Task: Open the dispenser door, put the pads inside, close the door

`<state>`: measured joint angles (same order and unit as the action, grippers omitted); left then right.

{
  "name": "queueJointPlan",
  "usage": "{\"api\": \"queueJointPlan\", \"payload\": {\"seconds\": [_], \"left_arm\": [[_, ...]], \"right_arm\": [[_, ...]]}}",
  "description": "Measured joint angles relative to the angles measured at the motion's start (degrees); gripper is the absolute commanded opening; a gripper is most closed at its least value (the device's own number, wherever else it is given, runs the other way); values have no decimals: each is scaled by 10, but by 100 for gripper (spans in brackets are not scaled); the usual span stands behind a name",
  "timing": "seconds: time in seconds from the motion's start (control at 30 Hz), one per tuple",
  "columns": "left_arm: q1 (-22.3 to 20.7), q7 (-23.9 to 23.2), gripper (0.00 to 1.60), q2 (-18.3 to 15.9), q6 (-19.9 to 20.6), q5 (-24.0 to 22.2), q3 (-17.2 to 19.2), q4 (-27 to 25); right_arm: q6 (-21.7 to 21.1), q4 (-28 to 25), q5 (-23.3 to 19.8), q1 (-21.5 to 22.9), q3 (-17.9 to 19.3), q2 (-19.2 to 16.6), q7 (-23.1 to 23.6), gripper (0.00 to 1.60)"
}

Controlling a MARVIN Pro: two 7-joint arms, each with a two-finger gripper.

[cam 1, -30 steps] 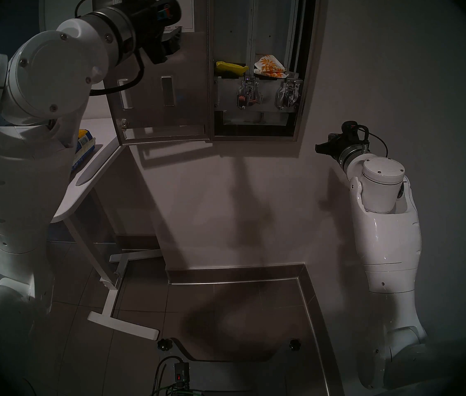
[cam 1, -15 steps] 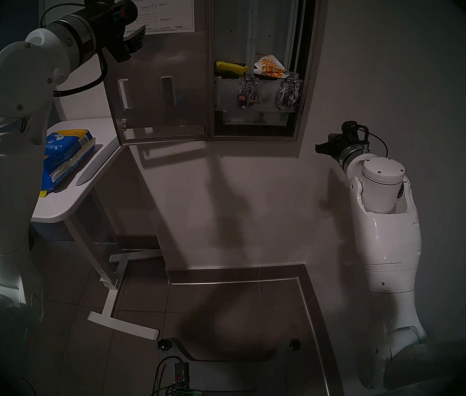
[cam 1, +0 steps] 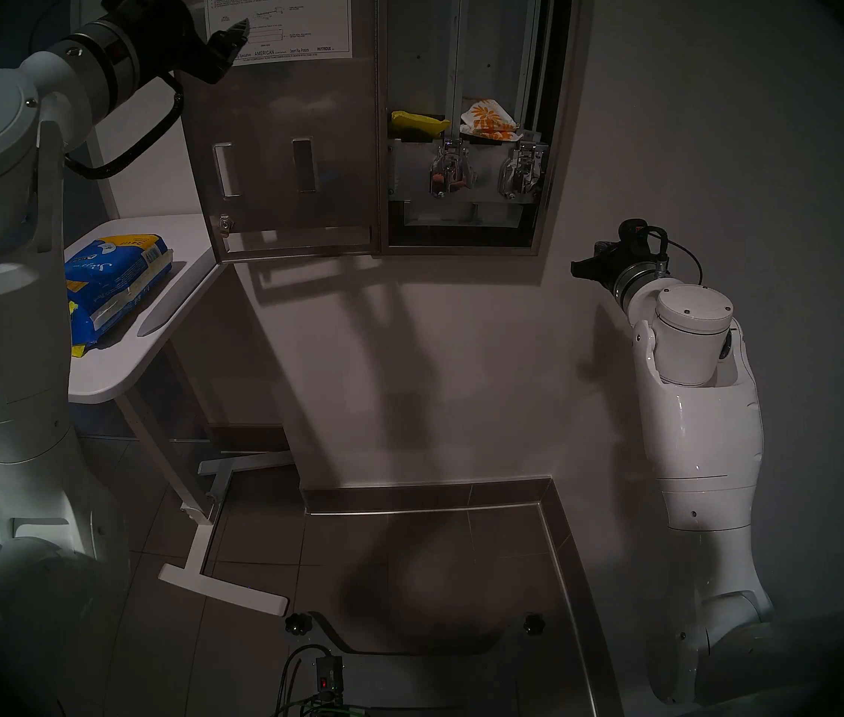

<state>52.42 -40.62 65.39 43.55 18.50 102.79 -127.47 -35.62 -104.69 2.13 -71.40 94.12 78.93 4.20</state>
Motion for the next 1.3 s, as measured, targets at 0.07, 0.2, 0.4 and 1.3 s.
{"api": "queueJointPlan", "payload": {"seconds": [0.07, 0.2, 0.4, 1.3], "left_arm": [[7, 7, 160, 16, 26, -16, 15, 3], [17, 21, 160, 41, 69, -29, 32, 0], [31, 35, 160, 68, 109, -36, 52, -16], [98, 3, 0, 7, 73, -21, 171, 13]], "right_arm": [[0, 0, 0, 0, 0, 0, 0, 51], [0, 0, 0, 0, 0, 0, 0, 51], [0, 0, 0, 0, 0, 0, 0, 51], [0, 0, 0, 0, 0, 0, 0, 51]]}}
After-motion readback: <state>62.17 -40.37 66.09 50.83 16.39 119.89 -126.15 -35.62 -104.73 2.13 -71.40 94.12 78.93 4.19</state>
